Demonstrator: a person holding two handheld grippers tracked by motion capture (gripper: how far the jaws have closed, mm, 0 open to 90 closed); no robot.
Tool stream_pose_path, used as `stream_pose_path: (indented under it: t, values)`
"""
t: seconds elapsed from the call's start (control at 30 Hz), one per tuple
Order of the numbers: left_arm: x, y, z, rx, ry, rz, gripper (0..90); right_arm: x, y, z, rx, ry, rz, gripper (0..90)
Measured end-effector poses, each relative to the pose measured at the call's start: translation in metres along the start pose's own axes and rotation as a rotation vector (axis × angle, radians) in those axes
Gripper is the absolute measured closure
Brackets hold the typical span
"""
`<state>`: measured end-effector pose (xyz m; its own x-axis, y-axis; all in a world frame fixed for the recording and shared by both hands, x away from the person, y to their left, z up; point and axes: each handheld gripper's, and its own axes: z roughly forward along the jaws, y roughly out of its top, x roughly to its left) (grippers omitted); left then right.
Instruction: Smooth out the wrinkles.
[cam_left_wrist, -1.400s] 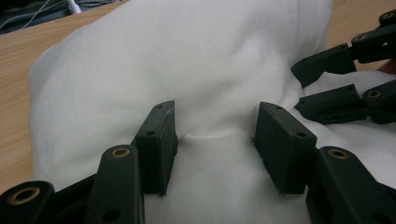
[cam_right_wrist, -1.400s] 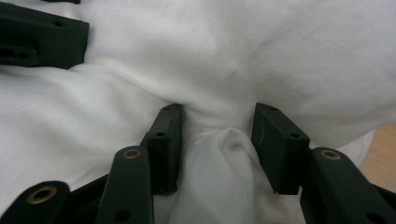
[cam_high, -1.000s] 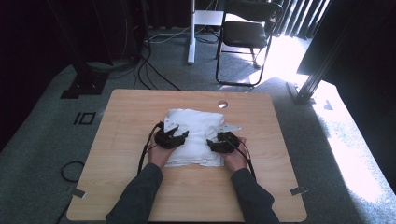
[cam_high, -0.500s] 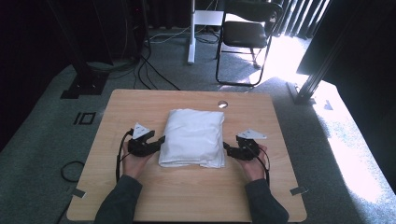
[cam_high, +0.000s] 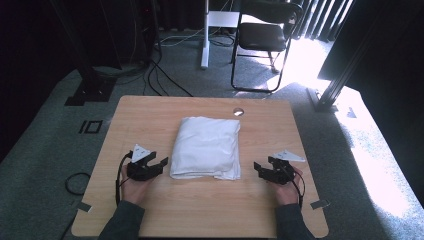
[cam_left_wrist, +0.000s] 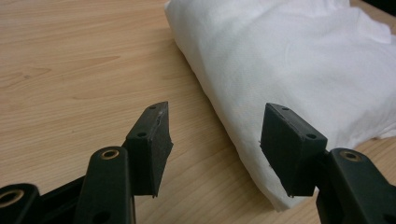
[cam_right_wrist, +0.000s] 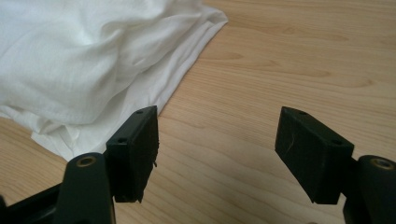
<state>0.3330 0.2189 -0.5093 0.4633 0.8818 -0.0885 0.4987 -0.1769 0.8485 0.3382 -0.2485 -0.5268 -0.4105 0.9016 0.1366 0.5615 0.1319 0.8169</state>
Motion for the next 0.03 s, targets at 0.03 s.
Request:
stream_pose_path:
  t: [0.03]
  values:
    - [0.0018,0.0003,-0.002,-0.002,0.007,-0.001,42.9,-0.0034,-0.0001,-0.0028,-0.01,0.004,0.022,30.1]
